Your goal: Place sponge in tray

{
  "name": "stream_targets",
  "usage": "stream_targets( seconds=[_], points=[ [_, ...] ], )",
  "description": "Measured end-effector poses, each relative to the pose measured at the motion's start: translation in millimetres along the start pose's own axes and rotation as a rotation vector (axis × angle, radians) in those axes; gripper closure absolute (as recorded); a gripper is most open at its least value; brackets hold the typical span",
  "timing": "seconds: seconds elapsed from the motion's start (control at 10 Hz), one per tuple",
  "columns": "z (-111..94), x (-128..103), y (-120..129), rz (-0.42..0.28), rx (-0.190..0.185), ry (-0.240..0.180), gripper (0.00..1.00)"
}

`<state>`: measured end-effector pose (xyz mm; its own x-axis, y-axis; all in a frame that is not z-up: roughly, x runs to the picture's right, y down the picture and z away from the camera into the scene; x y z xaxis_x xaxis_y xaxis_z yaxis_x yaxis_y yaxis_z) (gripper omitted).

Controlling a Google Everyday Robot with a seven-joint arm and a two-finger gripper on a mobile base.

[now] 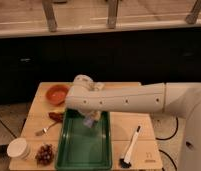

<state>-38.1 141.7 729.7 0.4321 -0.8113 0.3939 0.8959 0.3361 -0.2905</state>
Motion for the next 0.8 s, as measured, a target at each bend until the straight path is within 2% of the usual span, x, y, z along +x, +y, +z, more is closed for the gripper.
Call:
stream_targets(
  seconds=[0.8],
  points=[
    [11.6, -21.4, -6.8, -0.072, 0.019, -0.025, 0.97]
  ],
)
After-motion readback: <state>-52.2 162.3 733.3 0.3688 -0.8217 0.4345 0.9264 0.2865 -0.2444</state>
